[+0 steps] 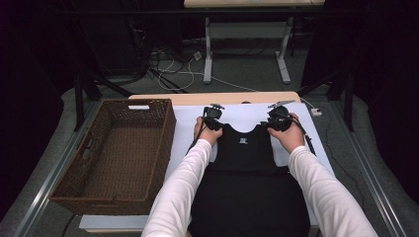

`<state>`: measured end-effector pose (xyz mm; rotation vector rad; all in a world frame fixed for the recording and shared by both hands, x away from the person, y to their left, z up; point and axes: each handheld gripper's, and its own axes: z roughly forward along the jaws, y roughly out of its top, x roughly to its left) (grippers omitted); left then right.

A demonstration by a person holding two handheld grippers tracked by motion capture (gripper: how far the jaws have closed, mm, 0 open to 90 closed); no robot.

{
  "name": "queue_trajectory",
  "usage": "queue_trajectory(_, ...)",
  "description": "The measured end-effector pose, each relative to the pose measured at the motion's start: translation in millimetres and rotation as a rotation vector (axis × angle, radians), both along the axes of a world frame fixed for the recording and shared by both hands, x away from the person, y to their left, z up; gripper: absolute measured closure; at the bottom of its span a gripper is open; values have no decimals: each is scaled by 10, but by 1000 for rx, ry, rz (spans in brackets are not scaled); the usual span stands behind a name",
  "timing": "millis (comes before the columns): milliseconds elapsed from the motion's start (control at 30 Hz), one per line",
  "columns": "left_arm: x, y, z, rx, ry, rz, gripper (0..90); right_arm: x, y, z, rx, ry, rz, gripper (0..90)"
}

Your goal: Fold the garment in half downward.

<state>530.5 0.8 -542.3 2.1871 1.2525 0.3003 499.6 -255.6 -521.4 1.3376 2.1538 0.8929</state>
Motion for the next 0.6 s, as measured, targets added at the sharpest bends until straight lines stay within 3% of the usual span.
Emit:
queue_trajectory(167,-56,34,58,-17,-22,1,849,45,-42,-56,-22,8,-8,635)
queue_trajectory(333,-132,56,70,-39,-43,-3,850,113,-75,-160,-11,10,-8,591)
queue_trajectory(600,-168,58,76,-60,-39,-3,851,187,-133,-316,1,54,-16,558)
